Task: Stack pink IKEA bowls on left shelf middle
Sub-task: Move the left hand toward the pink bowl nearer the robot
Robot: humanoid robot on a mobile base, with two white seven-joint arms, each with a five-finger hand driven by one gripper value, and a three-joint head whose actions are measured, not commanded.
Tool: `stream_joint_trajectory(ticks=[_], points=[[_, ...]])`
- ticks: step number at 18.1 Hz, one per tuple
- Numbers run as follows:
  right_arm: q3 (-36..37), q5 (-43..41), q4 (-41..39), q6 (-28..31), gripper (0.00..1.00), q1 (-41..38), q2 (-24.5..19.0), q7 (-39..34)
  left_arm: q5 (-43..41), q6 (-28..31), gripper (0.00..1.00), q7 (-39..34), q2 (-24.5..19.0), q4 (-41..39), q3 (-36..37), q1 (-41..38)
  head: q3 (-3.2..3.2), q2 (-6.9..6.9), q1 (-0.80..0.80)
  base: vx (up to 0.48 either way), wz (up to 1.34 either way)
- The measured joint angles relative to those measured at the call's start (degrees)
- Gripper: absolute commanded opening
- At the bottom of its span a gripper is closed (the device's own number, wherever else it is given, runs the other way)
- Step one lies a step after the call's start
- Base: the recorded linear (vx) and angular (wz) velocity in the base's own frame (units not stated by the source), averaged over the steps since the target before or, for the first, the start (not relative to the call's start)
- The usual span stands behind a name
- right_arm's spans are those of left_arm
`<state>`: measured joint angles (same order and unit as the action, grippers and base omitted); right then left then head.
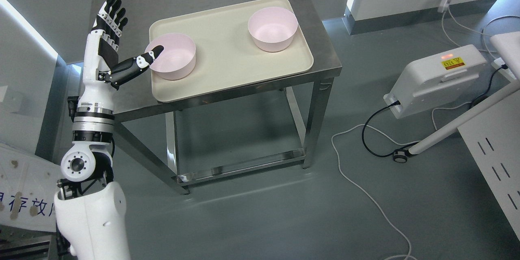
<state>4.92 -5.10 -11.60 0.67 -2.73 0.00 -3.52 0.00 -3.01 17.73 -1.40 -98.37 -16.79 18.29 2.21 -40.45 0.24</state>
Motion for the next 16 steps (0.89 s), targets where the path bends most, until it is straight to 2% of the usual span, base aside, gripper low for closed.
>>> stream_joint_trajectory(ticks=[6, 11, 16], points=[[0.0, 0.0, 0.0, 0.0, 1.00, 0.0, 0.0, 0.0, 0.0, 0.6, 1.00, 1.5, -0.7, 0.2, -0.2, 0.4, 0.00, 0.00, 0.00, -0.016, 0.04], [0.0, 0.0, 0.0, 0.0, 1.00, 0.0, 0.0, 0.0, -1.0, 1.7, 1.00, 19.5, -5.7, 4.8, 0.6, 5.0, 0.00, 0.00, 0.00, -0.003, -0.02], [0.0, 0.0, 0.0, 0.0, 1.00, 0.0, 0.0, 0.0, -8.0, 3.9, 1.00, 23.5, -9.6, 11.2, 2.0, 12.9, 0.00, 0.00, 0.00, 0.000, 0.00]])
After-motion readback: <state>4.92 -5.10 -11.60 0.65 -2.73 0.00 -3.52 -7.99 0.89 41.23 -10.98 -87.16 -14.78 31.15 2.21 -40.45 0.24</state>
